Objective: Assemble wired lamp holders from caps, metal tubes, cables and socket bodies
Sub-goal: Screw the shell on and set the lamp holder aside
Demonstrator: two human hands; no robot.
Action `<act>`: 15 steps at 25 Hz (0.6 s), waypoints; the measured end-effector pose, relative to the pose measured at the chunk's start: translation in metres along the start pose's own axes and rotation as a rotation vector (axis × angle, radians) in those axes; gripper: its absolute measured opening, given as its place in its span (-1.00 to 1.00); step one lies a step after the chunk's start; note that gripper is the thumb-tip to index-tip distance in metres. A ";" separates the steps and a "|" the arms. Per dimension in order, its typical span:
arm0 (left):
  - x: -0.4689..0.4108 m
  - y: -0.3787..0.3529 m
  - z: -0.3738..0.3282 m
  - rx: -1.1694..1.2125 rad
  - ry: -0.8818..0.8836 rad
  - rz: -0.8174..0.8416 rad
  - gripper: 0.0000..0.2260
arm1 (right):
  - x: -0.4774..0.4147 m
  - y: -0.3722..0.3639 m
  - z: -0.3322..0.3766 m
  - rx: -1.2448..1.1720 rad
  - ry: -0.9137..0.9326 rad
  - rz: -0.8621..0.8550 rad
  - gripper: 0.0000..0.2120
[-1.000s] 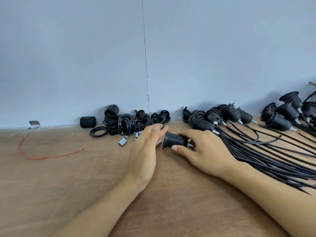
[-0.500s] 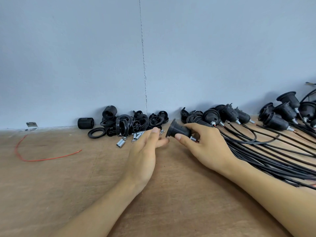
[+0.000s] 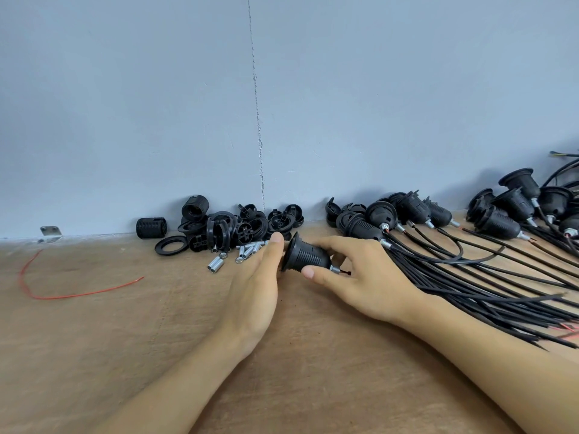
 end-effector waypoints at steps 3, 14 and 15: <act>-0.001 0.004 0.001 0.002 -0.013 -0.058 -0.43 | 0.001 -0.004 -0.003 0.141 0.020 0.074 -0.61; 0.004 0.005 -0.011 -0.056 -0.119 -0.096 -0.33 | -0.004 0.019 -0.025 0.117 -0.208 -0.176 -0.70; 0.005 0.003 -0.010 -0.068 -0.115 -0.071 -0.35 | -0.004 0.018 -0.024 0.134 -0.210 -0.165 -0.69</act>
Point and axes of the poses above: each hand's wrist, its own x-axis away from the middle knuckle, its own y-axis out of the back of the hand, z = x × y, the point moved 6 cm from there along -x, towards the middle knuckle, and after that the axes turned 7 degrees about -y, right-handed, at the moved point
